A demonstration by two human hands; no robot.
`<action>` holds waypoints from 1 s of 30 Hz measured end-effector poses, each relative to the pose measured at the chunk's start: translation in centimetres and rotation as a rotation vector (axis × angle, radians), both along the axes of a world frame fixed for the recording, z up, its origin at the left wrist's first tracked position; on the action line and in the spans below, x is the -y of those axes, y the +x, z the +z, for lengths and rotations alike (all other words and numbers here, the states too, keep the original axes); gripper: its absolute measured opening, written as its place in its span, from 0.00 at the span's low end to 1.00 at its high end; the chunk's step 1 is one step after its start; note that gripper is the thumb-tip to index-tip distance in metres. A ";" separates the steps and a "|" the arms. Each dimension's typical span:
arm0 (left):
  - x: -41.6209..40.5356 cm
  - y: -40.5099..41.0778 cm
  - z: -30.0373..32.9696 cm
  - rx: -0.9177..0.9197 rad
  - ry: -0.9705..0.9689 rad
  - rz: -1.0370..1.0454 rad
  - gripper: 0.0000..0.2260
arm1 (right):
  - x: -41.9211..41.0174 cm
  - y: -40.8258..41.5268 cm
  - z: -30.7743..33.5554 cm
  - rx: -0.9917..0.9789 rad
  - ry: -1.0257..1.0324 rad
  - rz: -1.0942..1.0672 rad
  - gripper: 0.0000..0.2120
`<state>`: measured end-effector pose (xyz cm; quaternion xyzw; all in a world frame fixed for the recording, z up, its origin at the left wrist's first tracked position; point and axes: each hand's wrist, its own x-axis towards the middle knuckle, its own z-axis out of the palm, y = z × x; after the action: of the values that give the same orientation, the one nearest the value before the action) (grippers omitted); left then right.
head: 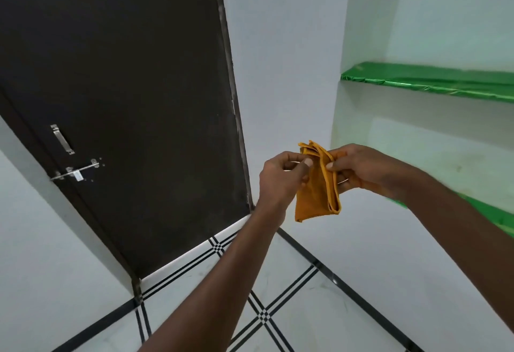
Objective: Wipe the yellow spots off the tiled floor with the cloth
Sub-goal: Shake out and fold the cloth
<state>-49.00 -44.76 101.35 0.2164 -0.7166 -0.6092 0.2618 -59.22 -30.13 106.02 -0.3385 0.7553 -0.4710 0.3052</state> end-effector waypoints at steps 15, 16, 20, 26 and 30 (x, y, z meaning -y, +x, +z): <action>-10.4 -3.4 1.4 0.050 0.373 -0.073 0.09 | -12.6 -6.4 1.8 -0.210 0.060 0.036 0.12; -10.7 -3.3 1.4 0.036 0.397 -0.089 0.08 | -12.9 -6.5 1.9 -0.190 0.035 0.015 0.12; -11.8 -3.1 1.5 -0.031 0.435 -0.101 0.09 | -13.4 -6.2 2.1 -0.171 -0.024 -0.004 0.13; -10.3 -1.4 1.9 0.023 0.426 -0.060 0.08 | -13.0 -4.7 3.6 -0.226 -0.150 -0.158 0.14; -7.1 0.2 2.6 0.441 -0.076 -0.122 0.10 | -12.4 -4.3 5.9 -0.302 -0.255 -0.228 0.16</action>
<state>-48.76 -37.62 104.00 0.2905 -0.7907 -0.5343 0.0697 -63.48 -17.72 111.96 -0.3536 0.7601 -0.5380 0.0883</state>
